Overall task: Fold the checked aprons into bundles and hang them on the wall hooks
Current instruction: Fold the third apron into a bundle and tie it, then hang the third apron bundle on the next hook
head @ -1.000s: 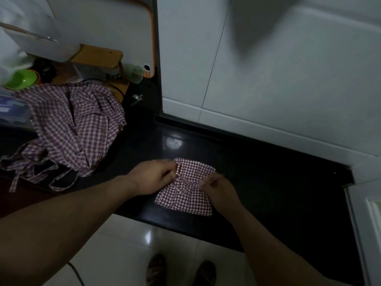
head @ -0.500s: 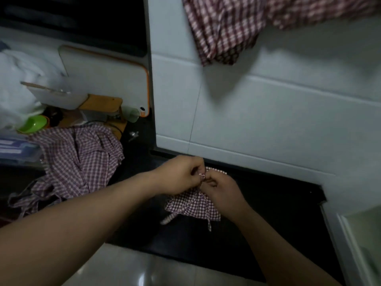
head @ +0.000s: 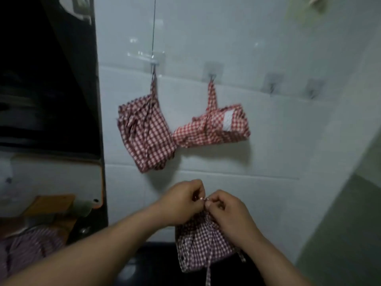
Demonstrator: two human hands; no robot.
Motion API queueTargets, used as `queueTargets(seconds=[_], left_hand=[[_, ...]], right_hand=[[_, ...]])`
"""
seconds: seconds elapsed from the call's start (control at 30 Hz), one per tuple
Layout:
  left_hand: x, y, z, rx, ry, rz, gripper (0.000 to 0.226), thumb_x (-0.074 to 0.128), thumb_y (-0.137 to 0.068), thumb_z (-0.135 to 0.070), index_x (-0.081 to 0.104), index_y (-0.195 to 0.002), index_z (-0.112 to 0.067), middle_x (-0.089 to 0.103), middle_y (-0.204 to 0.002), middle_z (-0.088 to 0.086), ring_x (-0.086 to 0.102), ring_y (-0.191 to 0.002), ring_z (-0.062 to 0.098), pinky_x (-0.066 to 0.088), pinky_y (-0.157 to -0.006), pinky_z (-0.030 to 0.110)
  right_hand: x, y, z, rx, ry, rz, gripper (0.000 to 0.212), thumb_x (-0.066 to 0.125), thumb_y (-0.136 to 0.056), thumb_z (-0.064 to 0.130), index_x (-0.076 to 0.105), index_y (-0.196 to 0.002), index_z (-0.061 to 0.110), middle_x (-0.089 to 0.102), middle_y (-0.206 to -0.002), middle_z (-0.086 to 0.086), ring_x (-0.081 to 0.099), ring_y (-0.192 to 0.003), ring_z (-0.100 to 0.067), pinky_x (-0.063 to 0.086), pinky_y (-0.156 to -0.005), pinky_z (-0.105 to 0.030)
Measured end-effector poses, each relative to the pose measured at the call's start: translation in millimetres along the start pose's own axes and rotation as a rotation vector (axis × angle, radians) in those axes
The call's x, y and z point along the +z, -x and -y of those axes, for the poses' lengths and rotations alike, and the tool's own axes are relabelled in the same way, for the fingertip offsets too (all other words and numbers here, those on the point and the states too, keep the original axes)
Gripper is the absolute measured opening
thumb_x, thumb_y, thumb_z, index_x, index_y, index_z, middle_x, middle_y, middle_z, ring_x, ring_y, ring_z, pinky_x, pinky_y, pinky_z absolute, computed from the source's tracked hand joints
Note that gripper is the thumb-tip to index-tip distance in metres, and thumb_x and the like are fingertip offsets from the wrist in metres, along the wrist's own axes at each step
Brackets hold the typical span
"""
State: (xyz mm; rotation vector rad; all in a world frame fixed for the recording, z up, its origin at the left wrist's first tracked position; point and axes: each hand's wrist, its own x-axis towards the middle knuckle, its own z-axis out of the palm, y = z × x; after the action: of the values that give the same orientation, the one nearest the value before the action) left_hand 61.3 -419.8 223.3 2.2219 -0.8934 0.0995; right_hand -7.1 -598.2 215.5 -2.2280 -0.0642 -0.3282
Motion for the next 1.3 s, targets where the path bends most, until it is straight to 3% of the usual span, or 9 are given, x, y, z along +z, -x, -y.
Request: queueTargets(seconds=[0.23, 0.43, 0.63, 0.83, 0.97, 1.07, 1.3], left_hand=[[-2, -62, -86, 0.133, -0.059, -0.190, 0.011, 0.059, -0.096, -0.030, 0.050, -0.090, -0.027, 0.062, -0.083, -0.005, 0.057, -0.077, 0.012, 0.050, -0.069, 0.041], [14, -120, -157, 0.210, -0.022, -0.256, 0.009, 0.057, -0.099, -0.023, 0.052, -0.092, -0.020, 0.061, -0.082, -0.002, 0.057, -0.074, 0.015, 0.051, -0.068, 0.043], [7, -187, -210, 0.172, 0.002, -0.301, 0.008, 0.052, -0.102, -0.024, 0.054, -0.099, -0.018, 0.065, -0.095, 0.001, 0.061, -0.085, 0.017, 0.055, -0.079, 0.043], [-36, -249, -212, 0.088, -0.191, -0.442, 0.007, 0.053, -0.101, -0.025, 0.053, -0.098, -0.019, 0.066, -0.094, 0.004, 0.062, -0.084, 0.023, 0.056, -0.078, 0.044], [-55, -268, -201, 0.017, -0.151, -0.592, 0.014, 0.058, -0.100, -0.023, 0.052, -0.088, -0.021, 0.063, -0.084, -0.003, 0.060, -0.076, 0.015, 0.056, -0.071, 0.039], [-64, -278, -194, -0.017, -0.138, -0.622, 0.011, 0.065, -0.097, -0.027, 0.059, -0.088, -0.023, 0.065, -0.085, -0.008, 0.061, -0.079, 0.009, 0.058, -0.077, 0.039], [-64, -280, -199, -0.110, -0.291, -0.578, 0.010, 0.061, -0.093, -0.039, 0.061, -0.088, -0.031, 0.070, -0.094, -0.009, 0.066, -0.087, 0.017, 0.058, -0.079, 0.038]], right_hand=[[-98, -17, 25, -0.072, 0.034, -0.193, 0.015, 0.067, -0.096, 0.028, 0.067, -0.081, 0.026, 0.071, -0.077, 0.011, 0.065, -0.071, -0.002, 0.045, -0.060, -0.018], [-173, -29, 22, -0.126, 0.045, -0.344, 0.014, 0.065, -0.098, 0.030, 0.066, -0.084, 0.027, 0.070, -0.079, 0.006, 0.065, -0.074, -0.006, 0.054, -0.071, -0.035], [-235, -76, 16, -0.173, -0.034, -0.417, 0.012, 0.062, -0.100, 0.027, 0.068, -0.090, 0.028, 0.072, -0.084, 0.012, 0.066, -0.078, 0.000, 0.053, -0.072, -0.028], [-252, -153, 37, -0.229, -0.024, -0.459, 0.013, 0.062, -0.100, 0.027, 0.065, -0.088, 0.027, 0.070, -0.085, 0.014, 0.062, -0.079, 0.005, 0.041, -0.062, -0.014], [-246, -188, 57, -0.265, -0.039, -0.471, 0.012, 0.061, -0.100, 0.028, 0.060, -0.089, 0.025, 0.067, -0.086, 0.011, 0.062, -0.081, -0.004, 0.052, -0.071, -0.029], [-245, -206, 64, -0.258, -0.024, -0.501, 0.011, 0.064, -0.097, 0.029, 0.057, -0.089, 0.025, 0.066, -0.086, 0.008, 0.063, -0.082, -0.013, 0.054, -0.075, -0.037], [-248, -220, 63, -0.171, -0.043, -0.472, 0.007, 0.060, -0.098, 0.024, 0.062, -0.093, 0.019, 0.063, -0.090, 0.007, 0.058, -0.082, -0.012, 0.039, -0.062, -0.026]])
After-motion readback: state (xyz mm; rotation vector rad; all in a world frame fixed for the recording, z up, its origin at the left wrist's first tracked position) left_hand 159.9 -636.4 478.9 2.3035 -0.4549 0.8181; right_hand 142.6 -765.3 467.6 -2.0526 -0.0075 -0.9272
